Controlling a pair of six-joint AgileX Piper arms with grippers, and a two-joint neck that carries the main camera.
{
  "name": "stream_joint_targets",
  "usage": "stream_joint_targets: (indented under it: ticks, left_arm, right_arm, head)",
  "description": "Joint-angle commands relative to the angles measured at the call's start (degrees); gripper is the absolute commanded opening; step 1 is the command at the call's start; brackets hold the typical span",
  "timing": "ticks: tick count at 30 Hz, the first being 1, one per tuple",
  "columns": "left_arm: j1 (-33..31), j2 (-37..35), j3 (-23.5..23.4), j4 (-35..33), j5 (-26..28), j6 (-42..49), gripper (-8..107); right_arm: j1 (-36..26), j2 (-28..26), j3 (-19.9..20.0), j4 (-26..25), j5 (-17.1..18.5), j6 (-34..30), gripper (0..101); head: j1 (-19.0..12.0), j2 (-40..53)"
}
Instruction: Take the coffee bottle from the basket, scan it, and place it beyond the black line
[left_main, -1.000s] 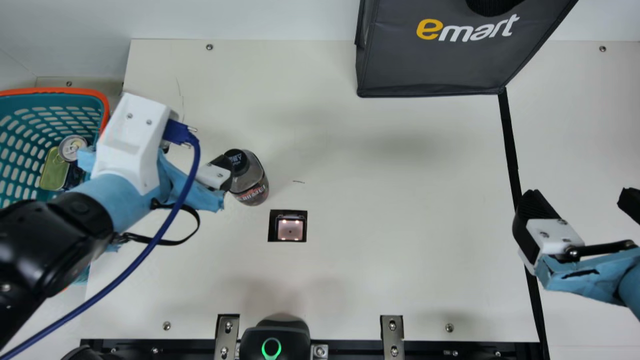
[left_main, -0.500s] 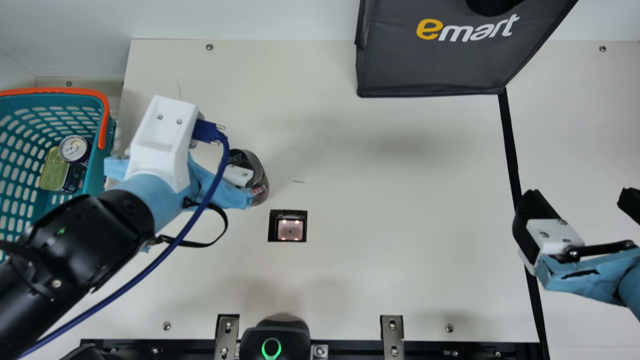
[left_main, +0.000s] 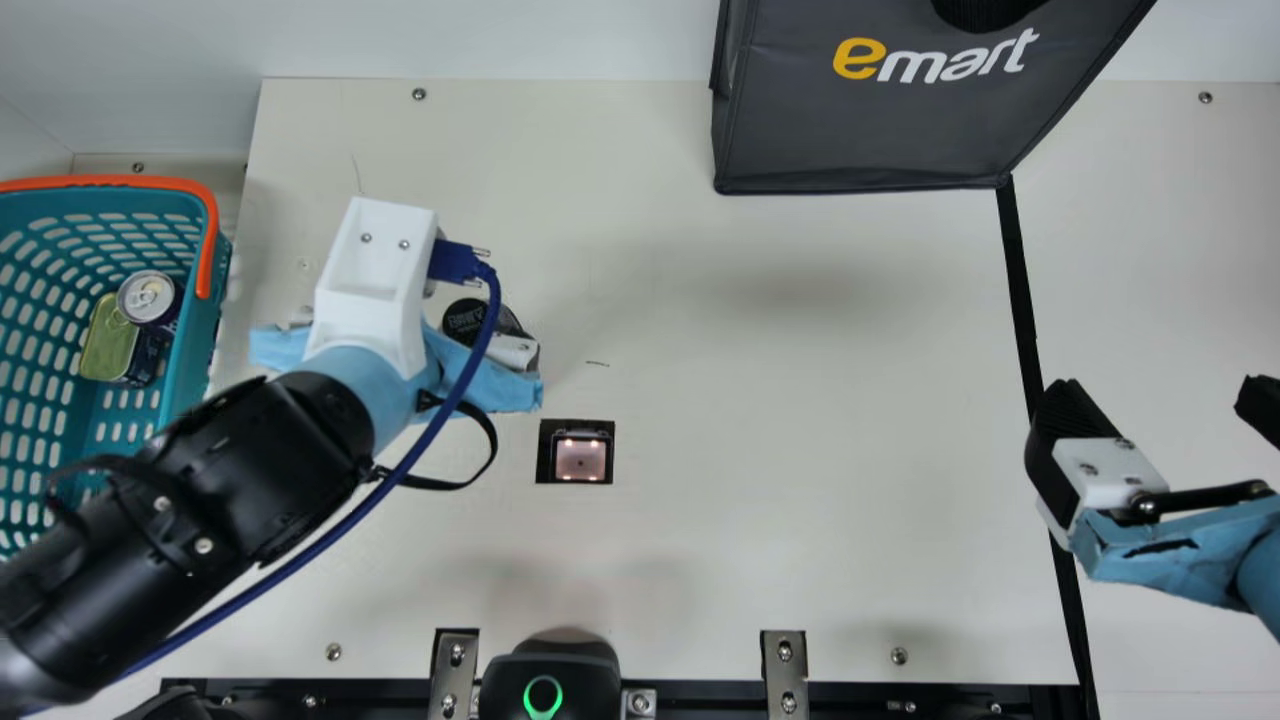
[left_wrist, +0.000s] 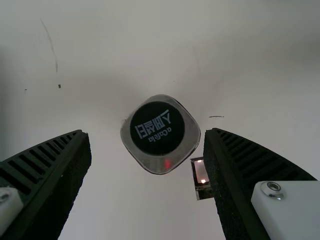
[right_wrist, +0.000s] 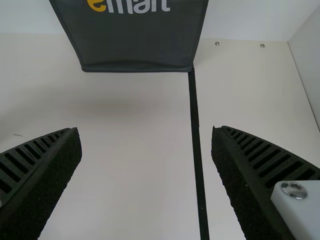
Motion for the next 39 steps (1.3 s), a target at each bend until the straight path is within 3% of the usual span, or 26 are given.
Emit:
stream_joint_targets:
  ticks: [1, 21, 33, 39]
  left_arm:
    - [-0.19, 0.41, 0.02, 0.19, 0.04, -0.57, 90]
    - [1.12, 5.28, -0.90, 1.51, -2.34, -3.67, 90]
    - [2.07, 6.07, -0.87, 1.41, -3.90, -2.97, 10]
    - [2.75, 5.00, -0.48, 1.28, -5.65, 1.01, 10]
  right_arm:
    - [0.00, 0.00, 0.00, 0.00, 0.00, 0.00, 91]
    - [0.00, 0.00, 0.00, 0.00, 0.00, 0.00, 91]
    - [0.00, 0.00, 0.00, 0.00, 0.00, 0.00, 91]
    - [0.00, 0.00, 0.00, 0.00, 0.00, 0.00, 91]
  head:
    - [-0.96, 0.00]
    - [-0.96, 0.00]
    - [-0.96, 0.00]
    - [-0.96, 0.00]
